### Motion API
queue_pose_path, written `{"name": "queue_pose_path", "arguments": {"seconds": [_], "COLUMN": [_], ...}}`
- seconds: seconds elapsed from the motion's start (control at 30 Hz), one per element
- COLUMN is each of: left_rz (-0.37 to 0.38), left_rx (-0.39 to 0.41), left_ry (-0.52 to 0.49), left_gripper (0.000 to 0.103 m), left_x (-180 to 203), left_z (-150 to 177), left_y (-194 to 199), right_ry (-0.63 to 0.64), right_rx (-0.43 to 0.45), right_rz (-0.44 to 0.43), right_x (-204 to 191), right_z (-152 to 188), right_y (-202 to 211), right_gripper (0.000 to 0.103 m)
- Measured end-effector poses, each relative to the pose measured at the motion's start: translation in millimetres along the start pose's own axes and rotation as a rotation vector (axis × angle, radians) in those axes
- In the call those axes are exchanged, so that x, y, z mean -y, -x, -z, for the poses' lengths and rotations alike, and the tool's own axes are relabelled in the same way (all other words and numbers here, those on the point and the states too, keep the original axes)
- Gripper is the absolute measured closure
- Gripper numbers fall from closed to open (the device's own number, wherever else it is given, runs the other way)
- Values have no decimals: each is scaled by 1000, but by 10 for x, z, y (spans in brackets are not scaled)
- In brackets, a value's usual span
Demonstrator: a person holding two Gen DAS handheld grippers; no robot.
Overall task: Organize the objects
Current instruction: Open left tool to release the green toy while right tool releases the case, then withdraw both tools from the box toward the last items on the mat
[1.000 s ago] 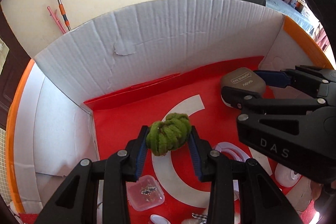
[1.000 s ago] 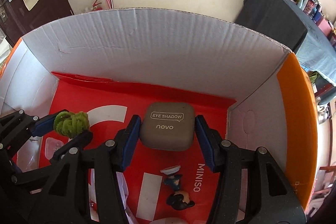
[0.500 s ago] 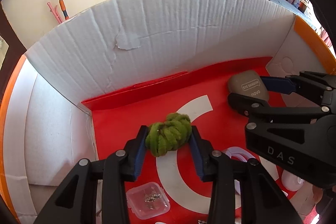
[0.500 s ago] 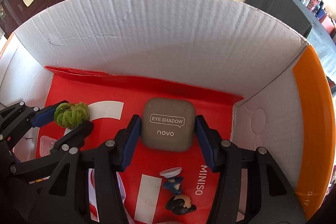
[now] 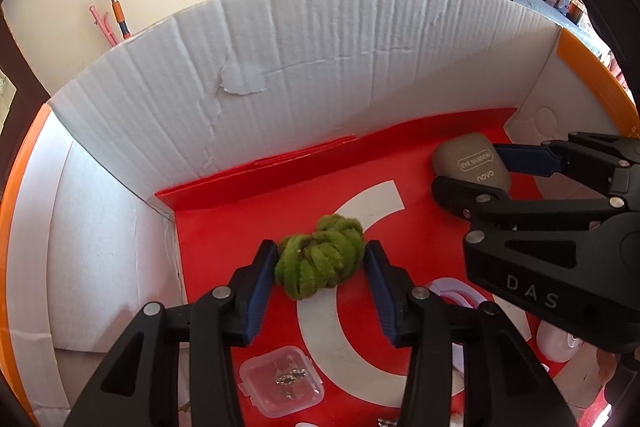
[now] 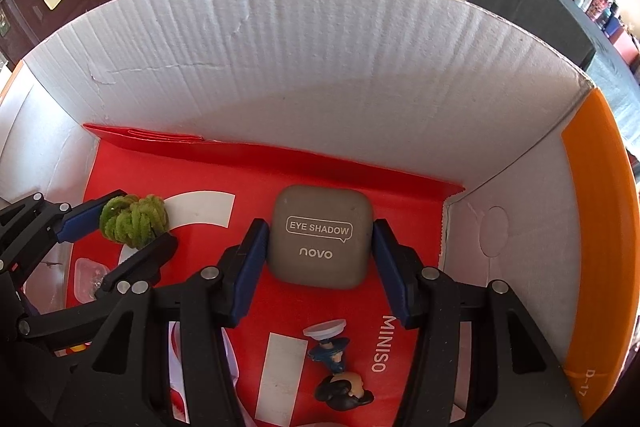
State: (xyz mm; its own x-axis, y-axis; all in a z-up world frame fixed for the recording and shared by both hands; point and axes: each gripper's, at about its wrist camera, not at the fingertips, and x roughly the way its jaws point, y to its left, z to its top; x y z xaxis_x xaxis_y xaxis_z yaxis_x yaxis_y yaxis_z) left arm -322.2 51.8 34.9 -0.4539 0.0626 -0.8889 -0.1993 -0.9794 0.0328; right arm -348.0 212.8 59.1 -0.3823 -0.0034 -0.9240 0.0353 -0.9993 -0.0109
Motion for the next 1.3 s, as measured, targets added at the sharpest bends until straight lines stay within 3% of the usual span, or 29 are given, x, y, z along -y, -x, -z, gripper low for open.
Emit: {"name": "queue_pose_path", "arguments": {"seconds": [0.73,0.9,0.97,1.03,1.07,1.3], "left_rz": [-6,-8,-3,7,12,29], "left_rx": [46,68,78,90,99,177], "left_ry": [-1,3,12,21,22,31], "left_gripper": [43,43,43,43,43,37], "left_x": [-21,-67,-62,-54,-88,-37], "left_z": [-15,-63,-54,-28,24,115], "left_y": [163,256,313,378,435,738], "right_ry": [4,11,8,9,10,6], "right_rx": [22,52,66,84,96,180], "right_rz": [6,13,6,4,3,-37], "right_x": [-17,-53,294,33,82,-19], "right_z": [25,53,22,-64,65,109], "right_y": [314,480,468,433,500,775], "right_gripper": [51,49,48,48,48,45]}}
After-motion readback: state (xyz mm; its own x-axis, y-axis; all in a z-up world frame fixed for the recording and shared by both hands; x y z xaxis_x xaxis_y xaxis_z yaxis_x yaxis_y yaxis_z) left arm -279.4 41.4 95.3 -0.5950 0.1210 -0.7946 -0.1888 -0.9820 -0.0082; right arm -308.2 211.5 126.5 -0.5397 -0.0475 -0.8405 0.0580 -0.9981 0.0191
